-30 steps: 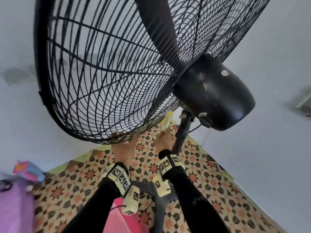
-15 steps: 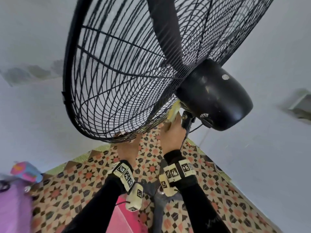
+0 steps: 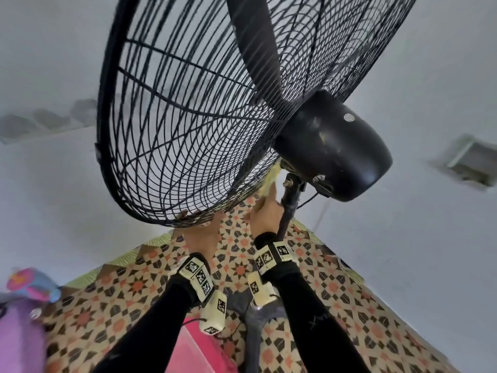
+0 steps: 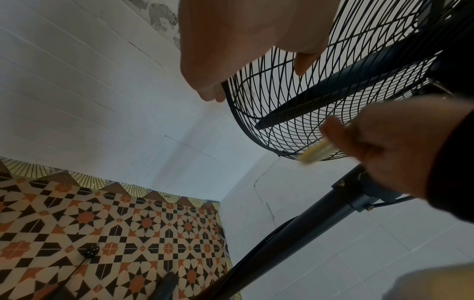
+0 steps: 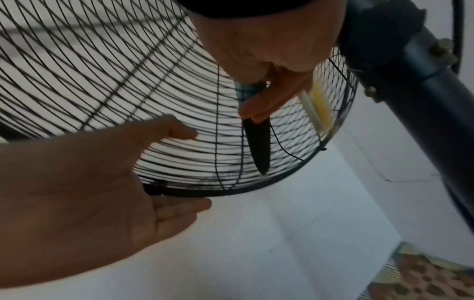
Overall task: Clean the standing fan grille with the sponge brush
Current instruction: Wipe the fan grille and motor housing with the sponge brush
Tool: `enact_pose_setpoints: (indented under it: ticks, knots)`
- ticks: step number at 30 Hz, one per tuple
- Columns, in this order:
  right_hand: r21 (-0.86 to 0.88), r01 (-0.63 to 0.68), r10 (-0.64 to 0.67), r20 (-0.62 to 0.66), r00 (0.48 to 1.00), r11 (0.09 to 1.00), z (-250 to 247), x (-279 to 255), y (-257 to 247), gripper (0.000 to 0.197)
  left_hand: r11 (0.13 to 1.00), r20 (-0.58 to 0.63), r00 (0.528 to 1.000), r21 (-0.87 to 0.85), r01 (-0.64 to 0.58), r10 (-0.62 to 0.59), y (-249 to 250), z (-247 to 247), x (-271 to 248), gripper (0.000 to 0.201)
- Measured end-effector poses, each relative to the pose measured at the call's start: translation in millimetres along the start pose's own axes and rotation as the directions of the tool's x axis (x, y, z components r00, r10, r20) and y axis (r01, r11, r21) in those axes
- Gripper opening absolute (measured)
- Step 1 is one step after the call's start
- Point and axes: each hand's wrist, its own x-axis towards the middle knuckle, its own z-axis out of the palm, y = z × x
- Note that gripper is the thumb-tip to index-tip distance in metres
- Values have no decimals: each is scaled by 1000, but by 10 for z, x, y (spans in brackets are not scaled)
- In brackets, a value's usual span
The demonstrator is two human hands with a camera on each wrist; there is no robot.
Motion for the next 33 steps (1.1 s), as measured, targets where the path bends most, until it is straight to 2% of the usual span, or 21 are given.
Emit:
enact_pose_setpoints:
  ticks: [2, 5, 8, 12, 15, 16, 17, 18, 20, 22, 23, 24, 25, 27, 28, 29, 31, 33]
  knots:
    - [-6, -58, 58, 51, 997, 998, 112, 19, 128, 60, 1000, 3, 1000, 25, -16, 16, 11, -6, 11, 44]
    - [59, -4, 6, -44, 999, 998, 56, -41, 74, 69, 999, -8, 1000, 36, -12, 12, -43, 16, 89, 44]
    - [8, 37, -36, -115, 993, 999, 79, -50, 44, 64, 999, -10, 1000, 35, -23, 23, -6, 13, 40, 44]
    - [-28, -4, 5, 17, 1000, 1000, 162, -15, 189, 67, 1000, 44, 999, 17, -18, 17, 48, 20, -22, 47]
    - [21, 34, -33, -82, 996, 999, 75, -20, 151, 64, 1000, 40, 999, -6, -11, 12, -45, 35, 97, 41]
    - [17, 56, -53, -123, 991, 998, 89, -14, 148, 62, 1000, 20, 999, -4, -27, 27, -25, 34, 74, 43]
    - [6, 65, -64, -144, 988, 998, 118, 1, 143, 63, 1000, 39, 999, -1, -24, 25, -85, 56, 160, 57]
    - [-27, 54, -58, -134, 989, 998, 153, 0, 159, 64, 999, 31, 999, 23, -23, 22, -95, 47, 156, 64]
    - [-105, 41, -47, -51, 998, 994, 197, 4, 223, 61, 998, 62, 998, 60, -2, -1, -34, 26, 127, 53]
    - [-142, 42, -36, 44, 998, 989, 180, -37, 299, 49, 995, 76, 997, 99, -22, 15, -21, -10, 124, 43]
    - [-146, 47, -38, 59, 998, 988, 129, -95, 279, 46, 996, 102, 994, 83, 36, -44, 0, -41, 87, 42]
    - [-154, 53, -43, 72, 996, 987, 64, -161, 230, 44, 997, 101, 994, 68, 21, -27, 10, -56, 91, 42]
    - [-174, 65, -49, 93, 994, 983, -2, -225, 193, 42, 995, 131, 988, 56, 78, -85, 18, -80, 87, 58]
    - [-248, 105, -65, 164, 984, 963, -181, -351, 72, 42, 991, 122, 985, 62, 115, -122, 37, -68, 59, 122]
    - [-278, 143, -88, 202, 975, 950, -262, -389, 20, 44, 985, 147, 975, 67, 159, -168, 35, -81, 15, 142]
    - [-293, 182, -114, 234, 966, 939, -347, -412, -34, 46, 974, 230, 946, 62, 219, -228, 83, -67, -83, 138]
    - [-311, 287, -193, 300, 934, 906, -506, -442, -135, 52, 955, 464, 850, -25, 294, -249, 285, -5, -360, 98]
    - [-316, 406, -269, 397, 877, 857, -632, -507, -206, 55, 948, 542, 811, -76, 310, -222, 472, 117, -628, 101]
